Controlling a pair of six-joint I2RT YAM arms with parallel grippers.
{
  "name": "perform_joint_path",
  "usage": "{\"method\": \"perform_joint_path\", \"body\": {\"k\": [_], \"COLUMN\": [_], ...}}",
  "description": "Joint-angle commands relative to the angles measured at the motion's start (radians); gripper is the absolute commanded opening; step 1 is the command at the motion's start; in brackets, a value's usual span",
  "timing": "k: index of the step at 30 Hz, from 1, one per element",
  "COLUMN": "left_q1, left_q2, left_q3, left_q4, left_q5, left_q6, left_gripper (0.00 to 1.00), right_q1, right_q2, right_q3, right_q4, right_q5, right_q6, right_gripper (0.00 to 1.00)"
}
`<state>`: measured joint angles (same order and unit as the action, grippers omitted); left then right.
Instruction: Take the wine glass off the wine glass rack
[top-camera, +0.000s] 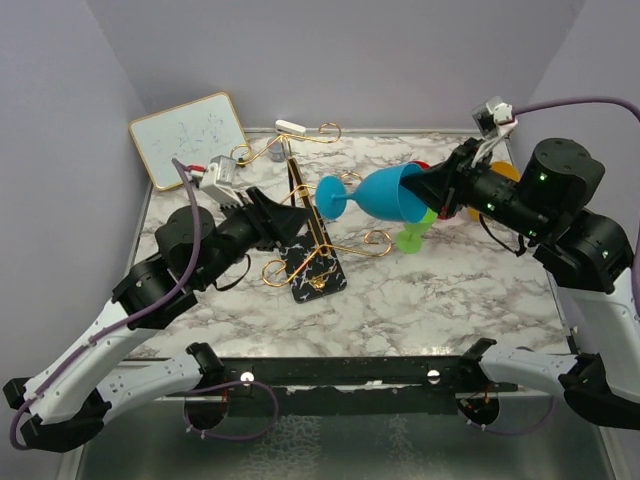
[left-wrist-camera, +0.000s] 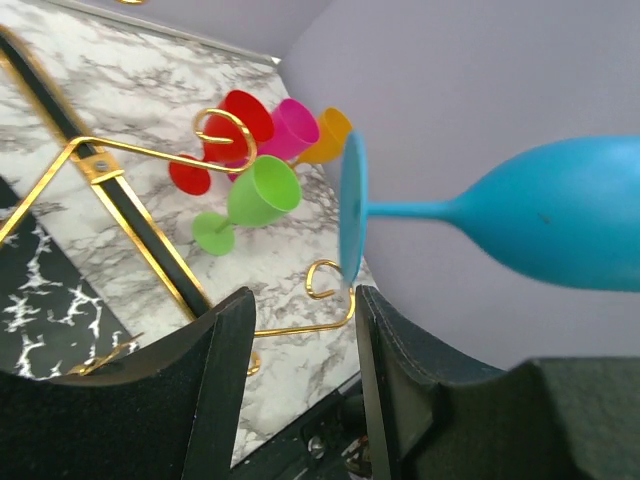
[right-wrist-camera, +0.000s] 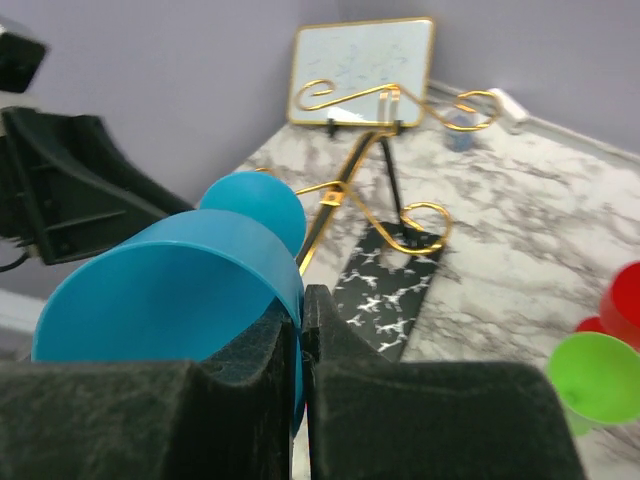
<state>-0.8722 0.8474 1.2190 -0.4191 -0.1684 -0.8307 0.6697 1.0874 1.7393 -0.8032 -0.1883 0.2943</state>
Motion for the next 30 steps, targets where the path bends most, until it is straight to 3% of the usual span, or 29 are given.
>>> {"method": "perform_joint_path", "body": {"k": [1,5,14,22,26,30], "left_q1": [0.005,0.005,0.005,0.005,0.006,0.005], "left_q2": [-0.096,-0.136,-0.115,-0.118,-0.120,-0.120], "left_q3": [-0.020,-0.035,-0.010,-0.016,-0.013,-0.008], "left_q4": [-0.094,-0.119,-0.159,-0.175,-0.193,-0.217], "left_q5": [-0.145,-0.175,-0.184,-0.191,-0.203,-0.210], "left_q6": [0.028,0.027,0.067,0.087,0.092,0.104], "left_gripper": [0.47,0.47,0.47,0.47,0.47,0.47], "right_q1": [-0.006,-0.006,-0.023,-0.180,-0.239,-0.384], "right_q2": [-0.008,0.052,0.169,0.359,0.453,0.479], "right_q3": [0.086,0.125,0.173,0.440,0.506,0.505], "right_q4": [-0.090,-0.237,-0.318,-0.354,-0.359,-0.396], "right_q5": [0.357,0.615,0.826,0.731,0.690,0.579], "right_q6": [-0.040,-0.057,-0.049,-0.136,-0.122,-0.060], "right_gripper": [0.01,0.01,0.01,0.01,0.01,0.01]}}
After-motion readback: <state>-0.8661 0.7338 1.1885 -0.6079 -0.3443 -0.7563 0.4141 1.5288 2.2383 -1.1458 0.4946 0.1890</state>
